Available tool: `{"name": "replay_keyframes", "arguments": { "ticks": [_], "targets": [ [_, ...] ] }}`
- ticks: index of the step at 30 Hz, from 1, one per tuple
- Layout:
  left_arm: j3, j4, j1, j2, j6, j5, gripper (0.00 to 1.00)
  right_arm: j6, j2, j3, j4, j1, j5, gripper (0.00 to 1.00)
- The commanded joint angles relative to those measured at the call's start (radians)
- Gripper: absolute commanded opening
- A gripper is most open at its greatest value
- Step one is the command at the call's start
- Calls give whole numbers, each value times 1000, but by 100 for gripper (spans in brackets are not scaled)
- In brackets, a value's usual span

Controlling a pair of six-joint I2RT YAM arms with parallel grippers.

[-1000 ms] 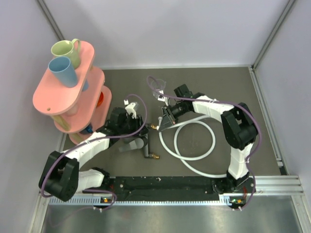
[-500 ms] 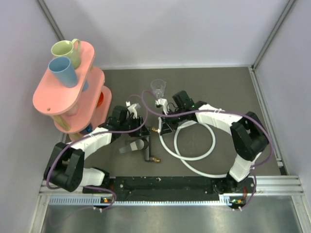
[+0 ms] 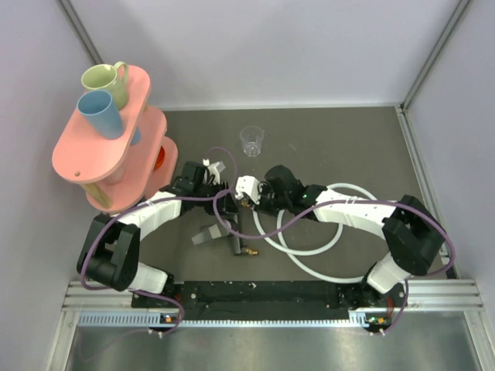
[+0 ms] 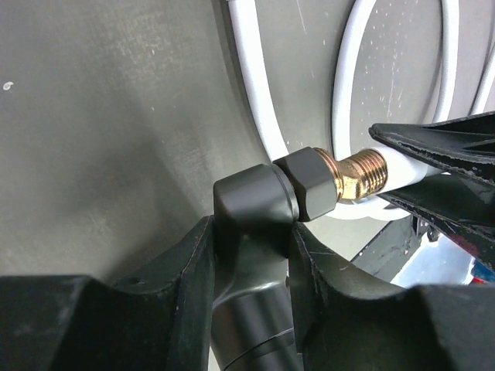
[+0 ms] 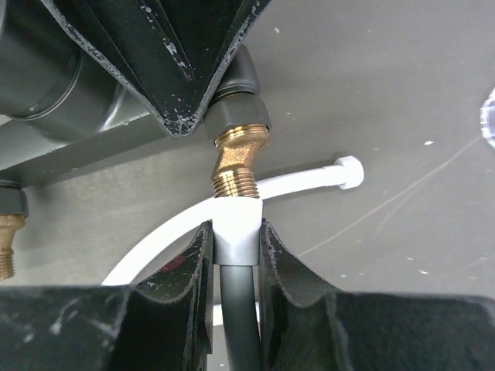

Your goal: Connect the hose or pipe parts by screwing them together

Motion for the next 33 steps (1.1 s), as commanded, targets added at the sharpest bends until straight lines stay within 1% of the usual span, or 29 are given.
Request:
{"name": "replay_keyframes", "arguments": {
  "ticks": [1, 5, 6, 7, 9, 10, 14, 20, 21, 25, 28, 33],
  "targets": [
    [99, 95, -9, -9, -14, 179, 0, -122, -43, 11, 85, 74, 144, 0],
    [123, 66, -9, 5, 29, 251, 0, -243, -47, -7, 111, 117, 196, 0],
    [134, 46, -9, 9, 45, 263, 0, -296, -54, -15, 112, 125, 198, 0],
    [157, -9, -9, 20, 84, 265, 0, -321, -57, -27, 110, 128, 201, 0],
    [182, -58, -9, 37, 130, 257, 0, -382, -67, -39, 150, 128, 195, 0],
    [189, -86, -9, 40, 135, 246, 0, -396, -70, -51, 154, 128, 193, 0],
    [208, -98, -8, 46, 137, 220, 0, -418, -67, -57, 142, 128, 213, 0],
    [221, -120, -6, 71, 140, 223, 0, -456, -93, -168, 234, 128, 218, 0],
    [226, -127, -6, 78, 145, 225, 0, -471, -98, -192, 274, 134, 219, 0],
    [255, -181, -6, 100, 171, 211, 0, -534, -123, -214, 314, 142, 219, 0],
    [287, -233, -6, 115, 198, 187, 0, -590, -127, -214, 306, 143, 229, 0],
    [307, -249, -6, 129, 206, 185, 0, -648, -121, -203, 267, 151, 212, 0]
  ]
}}
